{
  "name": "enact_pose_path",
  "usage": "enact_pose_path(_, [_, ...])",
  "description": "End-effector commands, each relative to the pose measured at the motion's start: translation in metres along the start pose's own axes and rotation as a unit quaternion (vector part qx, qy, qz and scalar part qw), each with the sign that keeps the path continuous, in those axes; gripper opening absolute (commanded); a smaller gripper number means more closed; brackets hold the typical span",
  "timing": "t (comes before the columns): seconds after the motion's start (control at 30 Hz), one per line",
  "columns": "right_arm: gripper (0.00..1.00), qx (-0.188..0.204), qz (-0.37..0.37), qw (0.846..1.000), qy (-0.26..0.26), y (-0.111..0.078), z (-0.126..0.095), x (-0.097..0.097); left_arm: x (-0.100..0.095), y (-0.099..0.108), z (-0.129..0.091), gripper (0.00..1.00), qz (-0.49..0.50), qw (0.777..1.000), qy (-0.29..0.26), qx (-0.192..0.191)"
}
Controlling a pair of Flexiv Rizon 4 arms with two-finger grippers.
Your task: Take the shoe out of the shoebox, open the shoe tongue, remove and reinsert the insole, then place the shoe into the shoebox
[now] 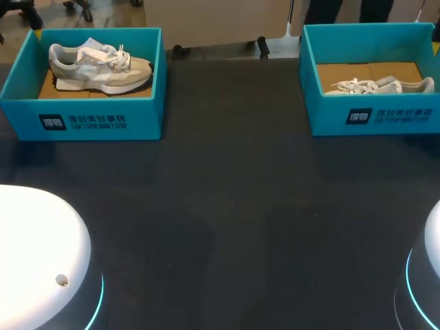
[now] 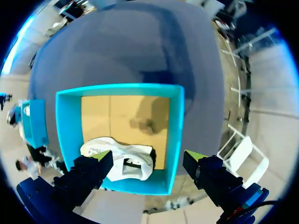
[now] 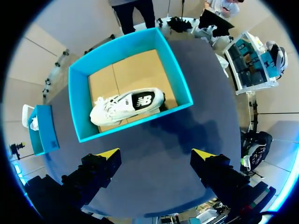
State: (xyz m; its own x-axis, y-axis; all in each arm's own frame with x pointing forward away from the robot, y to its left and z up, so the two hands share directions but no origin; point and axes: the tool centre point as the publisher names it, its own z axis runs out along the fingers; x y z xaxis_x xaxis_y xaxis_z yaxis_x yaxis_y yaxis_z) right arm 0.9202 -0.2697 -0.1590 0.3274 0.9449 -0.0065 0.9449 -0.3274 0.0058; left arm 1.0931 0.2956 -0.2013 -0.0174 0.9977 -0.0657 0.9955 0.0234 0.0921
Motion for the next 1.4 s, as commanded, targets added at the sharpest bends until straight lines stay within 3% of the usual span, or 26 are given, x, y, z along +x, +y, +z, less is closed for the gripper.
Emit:
enact_pose_path(0.03, [1.0, 0.0, 0.0, 1.0, 0.0, 0.0, 0.0, 0.0, 0.012, 0.035, 0.008, 1.0, 0.074, 0.997, -0.024, 0.025])
enact_pose_path(0.3, [1.0, 0.0, 0.0, 1.0, 0.0, 0.0, 0.0, 0.0, 0.012, 0.035, 0.008, 1.0, 0.074, 0.997, -0.024, 0.025])
enact_pose_path(0.33, [1.0, 0.0, 0.0, 1.0, 0.0, 0.0, 0.0, 0.0, 0.009, 0.04, 0.012, 1.0, 0.075, 0.996, -0.026, 0.041])
enact_pose_path(0.5, [1.0, 0.0, 0.0, 1.0, 0.0, 0.0, 0.0, 0.0, 0.002, 0.054, 0.029, 1.0, 0.108, 0.994, -0.018, 0.024])
enact_pose_path(0.63, [1.0, 0.0, 0.0, 1.0, 0.0, 0.0, 0.0, 0.0, -0.001, 0.072, 0.048, 1.0, 0.096, 0.993, 0.012, 0.065])
enact_pose_path(1.03, [1.0, 0.0, 0.0, 1.0, 0.0, 0.0, 0.0, 0.0, -0.001, 0.072, 0.048, 1.0, 0.096, 0.993, 0.012, 0.065])
enact_pose_path(1.2, [1.0, 0.0, 0.0, 1.0, 0.0, 0.0, 0.0, 0.0, -0.005, 0.077, 0.07, 1.0, 0.081, 0.996, 0.029, 0.037])
enact_pose_path(1.4, [1.0, 0.0, 0.0, 1.0, 0.0, 0.0, 0.0, 0.0, -0.005, 0.083, 0.093, 1.0, 0.057, 0.997, 0.041, 0.039])
